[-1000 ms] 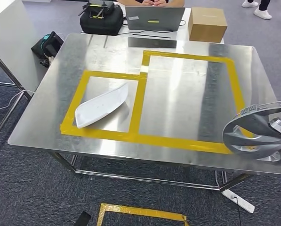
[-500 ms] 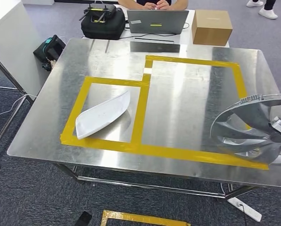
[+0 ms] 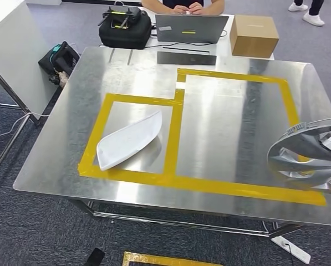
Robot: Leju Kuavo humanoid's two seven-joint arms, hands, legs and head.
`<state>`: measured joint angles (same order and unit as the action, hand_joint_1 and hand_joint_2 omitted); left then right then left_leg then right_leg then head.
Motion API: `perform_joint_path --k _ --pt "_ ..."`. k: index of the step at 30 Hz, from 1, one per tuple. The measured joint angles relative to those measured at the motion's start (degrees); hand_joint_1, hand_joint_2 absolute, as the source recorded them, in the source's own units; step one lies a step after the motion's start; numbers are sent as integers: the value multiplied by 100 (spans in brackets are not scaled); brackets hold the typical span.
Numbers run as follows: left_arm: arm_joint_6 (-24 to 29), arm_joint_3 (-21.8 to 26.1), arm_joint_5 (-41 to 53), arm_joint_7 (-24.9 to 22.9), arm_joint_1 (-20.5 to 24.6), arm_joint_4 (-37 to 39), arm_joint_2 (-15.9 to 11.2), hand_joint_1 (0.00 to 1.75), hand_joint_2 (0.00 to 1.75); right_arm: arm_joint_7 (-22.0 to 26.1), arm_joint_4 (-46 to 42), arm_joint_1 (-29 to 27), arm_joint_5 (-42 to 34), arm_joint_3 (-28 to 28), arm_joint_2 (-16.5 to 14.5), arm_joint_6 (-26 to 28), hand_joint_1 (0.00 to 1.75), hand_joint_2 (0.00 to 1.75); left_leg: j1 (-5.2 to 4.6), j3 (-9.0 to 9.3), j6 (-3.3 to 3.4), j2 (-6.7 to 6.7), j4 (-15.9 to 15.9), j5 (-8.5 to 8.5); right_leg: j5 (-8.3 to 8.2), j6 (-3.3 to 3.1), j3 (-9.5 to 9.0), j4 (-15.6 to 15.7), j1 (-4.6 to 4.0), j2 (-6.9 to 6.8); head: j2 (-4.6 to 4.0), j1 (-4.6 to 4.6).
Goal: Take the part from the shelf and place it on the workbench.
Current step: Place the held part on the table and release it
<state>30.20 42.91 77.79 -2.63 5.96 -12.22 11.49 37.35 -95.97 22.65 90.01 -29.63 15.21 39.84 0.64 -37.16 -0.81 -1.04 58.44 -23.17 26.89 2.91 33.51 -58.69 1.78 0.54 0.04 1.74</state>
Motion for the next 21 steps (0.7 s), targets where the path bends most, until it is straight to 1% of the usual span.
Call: perform_joint_path --k 1,2,4,5,6,7,8,9,10,11,12,13,14,15,16,17,18,19,20,21 --pt "3 1 -2 7 -1 0 2 0 175 -44 8 8 0 9 23 0 175 175 -5 0 8 -6 0 -4 -8 -30 -18 24 0 -5 0 -7" --pt "4 2 -5 12 0 0 3 0 175 -99 18 16 0 23 48 0 175 175 -10 1 23 -12 1 -8 -14 -32 -35 46 0 -12 0 -8" --pt "8 4 -16 19 0 0 3 0 175 -356 50 32 0 116 157 -10 175 175 -18 0 54 -20 1 -15 -30 -5 -65 93 2 -23 0 -7" --pt "9 5 -22 20 -1 0 1 0 175 -588 78 58 0 198 249 -61 175 175 -24 -1 72 -22 2 -16 -40 23 -74 112 4 -27 0 -7" --pt "10 5 -27 20 -2 0 -2 0 175 -952 113 117 1 341 405 -191 175 175 -35 -12 90 -23 3 -16 -50 71 -84 127 13 -29 0 -9" --pt "10 7 -32 20 -2 0 -5 0 175 -1453 164 276 3 542 598 -390 175 175 -53 -31 112 -25 3 -12 -58 138 -83 134 28 -30 0 -13" --pt "10 8 -37 19 -3 0 -11 0 175 -2149 309 633 8 840 798 -649 175 175 -79 -55 129 -24 3 -7 -68 203 -64 129 52 -26 0 -19" --pt "9 10 -40 15 5 0 -17 0 175 -3035 540 1145 15 1226 981 -904 175 175 -108 -83 146 -20 3 5 -77 255 -33 115 80 -19 0 -15" --pt "9 13 -44 12 28 0 -21 0 175 -4194 825 1728 27 1730 1116 -1090 175 175 -127 -101 166 -21 2 23 -83 286 -3 102 99 -23 0 -1" --pt "8 15 -51 9 54 0 -24 0 175 -5469 1118 2285 44 2318 1212 -1205 175 175 -133 -106 178 -30 0 38 -85 289 16 94 107 -40 0 1" --pt "8 17 -64 5 74 0 -26 0 175 -6586 1355 2714 57 3026 1299 -1250 175 175 -126 -96 184 -42 -1 52 -82 285 15 93 102 -61 0 -3" --pt "7 19 -77 -1 76 0 -26 0 175 -7402 1540 3025 66 3891 1399 -1262 175 175 -111 -72 178 -51 -3 58 -77 278 5 97 92 -77 0 -13" --pt "6 20 -90 -9 63 0 -26 0 175 -7786 1697 3268 62 4826 1510 -1272 175 175 -97 -38 162 -47 -5 53 -72 270 1 101 81 -73 0 -29" --pt "4 21 -99 -18 49 0 -26 0 175 -7856 1841 3445 48 5789 1612 -1282 175 175 -83 -2 146 -33 -6 46 -67 261 -3 103 71 -55 0 -34" --pt "2 21 -101 -24 44 0 -23 0 175 -7817 1957 3547 32 6688 1708 -1295 175 175 -72 27 136 -22 -8 40 -61 252 -8 105 61 -40 0 -32" --pt "-4 21 -101 -31 44 0 -20 0 175 -7787 2048 3591 14 7465 1788 -1303 175 175 -61 44 129 -26 -9 37 -54 244 -15 107 49 -41 0 -36" --pt "-12 21 -100 -38 41 0 -17 0 175 -7769 2129 3600 -2 8116 1845 -1305 175 175 -52 48 125 -39 -10 38 -49 237 -28 106 39 -51 0 -39" --pt "-22 22 -101 -49 29 0 -17 0 175 -7760 2213 3598 -16 8653 1888 -1306 175 175 -48 43 121 -53 -10 44 -52 235 -44 102 34 -64 0 -42" --pt "-32 24 -103 -64 8 0 -19 0 175 -7757 2300 3593 -26 9061 1915 -1306 175 175 -47 32 114 -62 -11 52 -60 232 -52 98 32 -73 0 -43" --pt "-42 27 -105 -75 -13 0 -21 0 175 -7753 2376 3578 -31 9304 1924 -1302 175 175 -46 19 109 -63 -12 58 -69 228 -56 93 32 -72 0 -39"
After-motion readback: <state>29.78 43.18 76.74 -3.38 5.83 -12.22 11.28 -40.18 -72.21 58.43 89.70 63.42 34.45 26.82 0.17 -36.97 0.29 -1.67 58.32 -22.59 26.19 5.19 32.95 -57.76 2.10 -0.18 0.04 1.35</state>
